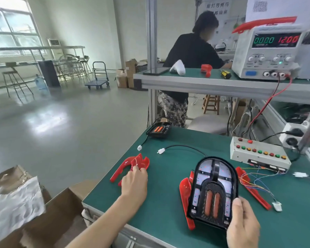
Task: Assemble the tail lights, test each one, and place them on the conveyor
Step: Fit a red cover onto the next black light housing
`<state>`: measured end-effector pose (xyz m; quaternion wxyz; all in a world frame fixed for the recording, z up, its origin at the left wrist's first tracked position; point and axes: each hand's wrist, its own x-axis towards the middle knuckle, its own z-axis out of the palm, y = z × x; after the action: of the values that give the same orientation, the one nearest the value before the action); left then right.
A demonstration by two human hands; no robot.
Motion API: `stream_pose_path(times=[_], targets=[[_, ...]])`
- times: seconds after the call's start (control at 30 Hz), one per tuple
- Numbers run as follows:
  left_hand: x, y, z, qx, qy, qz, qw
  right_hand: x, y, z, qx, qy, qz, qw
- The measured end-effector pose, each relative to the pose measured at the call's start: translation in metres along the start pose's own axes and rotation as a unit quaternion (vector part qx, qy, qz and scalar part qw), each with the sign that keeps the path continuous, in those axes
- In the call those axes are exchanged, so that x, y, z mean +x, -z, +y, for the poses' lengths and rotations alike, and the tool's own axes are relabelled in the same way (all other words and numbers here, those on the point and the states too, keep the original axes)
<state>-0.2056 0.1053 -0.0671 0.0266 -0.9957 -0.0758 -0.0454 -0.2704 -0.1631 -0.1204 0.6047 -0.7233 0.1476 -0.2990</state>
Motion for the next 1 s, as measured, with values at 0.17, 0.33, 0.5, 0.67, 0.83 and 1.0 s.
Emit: stream_pose_path(times=[0.17,0.33,0.5,0.67,0.83,1.0], targets=[[0.006,-0.005,0.003,0.026,0.008,-0.01,1.0,-0.001,0.001,-0.003,0.009,-0.012,-0.004,1.0],[0.016,-0.01,-0.002,0.053,-0.001,0.004,0.999,-0.003,0.001,-0.008,0.003,-0.018,-0.011,1.0],[0.006,0.0,-0.005,-0.013,-0.041,0.095,0.995,-0.005,0.003,-0.016,0.012,-0.016,-0.019,1.0],[-0.022,0.002,0.005,-0.269,-0.052,0.251,0.929,-0.003,0.004,-0.017,-0.001,-0.014,-0.029,0.999],[-0.055,0.002,0.04,-0.621,0.035,0.083,0.779,-0.001,0.002,-0.008,-0.008,-0.014,-0.04,0.999],[-0.068,0.009,0.078,-0.768,0.063,0.051,0.636,0.002,0.002,-0.002,-0.025,-0.032,-0.035,0.999]])
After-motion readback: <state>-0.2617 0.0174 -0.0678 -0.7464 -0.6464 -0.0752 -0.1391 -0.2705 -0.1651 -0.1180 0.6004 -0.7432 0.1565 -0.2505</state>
